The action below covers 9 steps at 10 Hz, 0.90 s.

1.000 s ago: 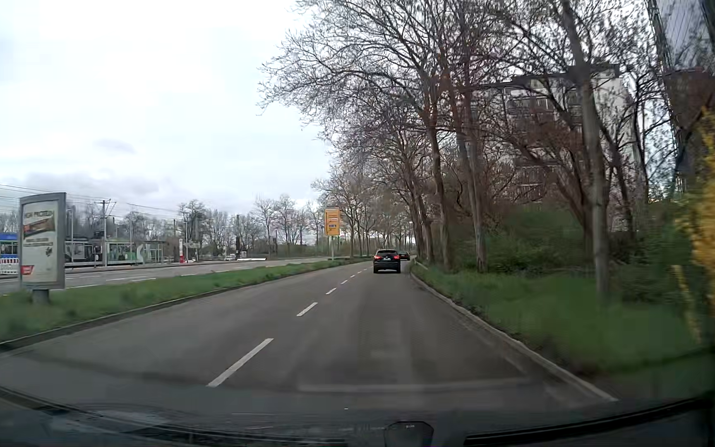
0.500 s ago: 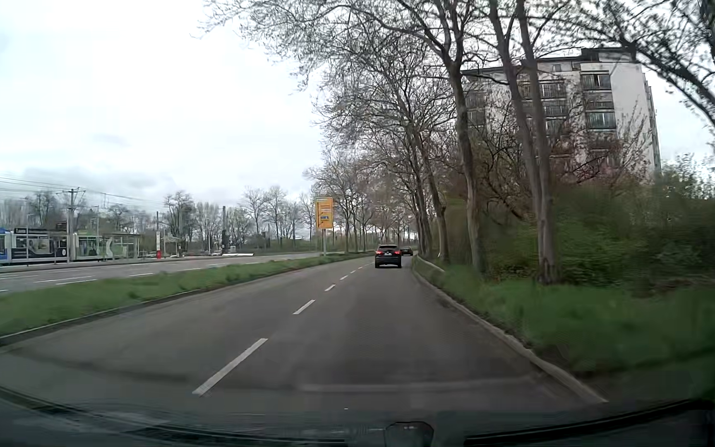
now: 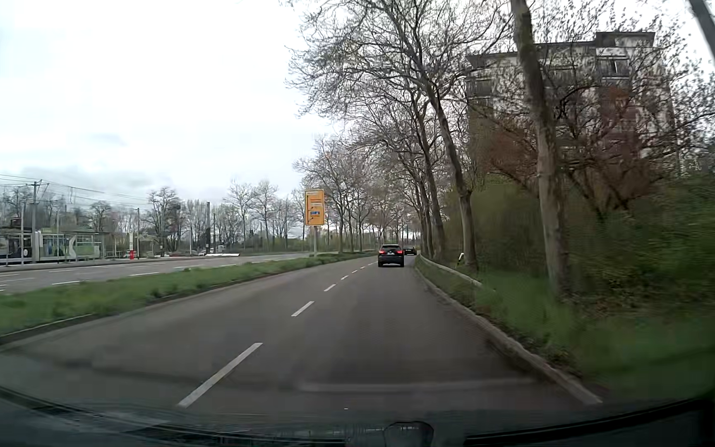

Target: Follow the waypoints while adhering to traffic rules and regulations

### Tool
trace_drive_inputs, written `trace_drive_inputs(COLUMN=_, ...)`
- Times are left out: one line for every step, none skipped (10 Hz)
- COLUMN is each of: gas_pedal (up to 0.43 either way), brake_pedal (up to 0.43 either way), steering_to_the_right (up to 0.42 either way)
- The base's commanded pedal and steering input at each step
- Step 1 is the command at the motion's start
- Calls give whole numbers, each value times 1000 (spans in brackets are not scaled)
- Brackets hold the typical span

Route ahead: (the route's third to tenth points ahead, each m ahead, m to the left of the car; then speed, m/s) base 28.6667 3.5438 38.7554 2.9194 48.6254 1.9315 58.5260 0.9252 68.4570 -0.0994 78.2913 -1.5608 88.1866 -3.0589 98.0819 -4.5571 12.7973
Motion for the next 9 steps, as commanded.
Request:
trace_drive_inputs(gas_pedal=98, brake_pedal=0, steering_to_the_right=5)
trace_drive_inputs(gas_pedal=98, brake_pedal=0, steering_to_the_right=5)
trace_drive_inputs(gas_pedal=98, brake_pedal=0, steering_to_the_right=5)
trace_drive_inputs(gas_pedal=98, brake_pedal=0, steering_to_the_right=5)
trace_drive_inputs(gas_pedal=98, brake_pedal=0, steering_to_the_right=5)
trace_drive_inputs(gas_pedal=98, brake_pedal=0, steering_to_the_right=6)
trace_drive_inputs(gas_pedal=98, brake_pedal=0, steering_to_the_right=6)
trace_drive_inputs(gas_pedal=98, brake_pedal=0, steering_to_the_right=7)
trace_drive_inputs(gas_pedal=98, brake_pedal=0, steering_to_the_right=7)
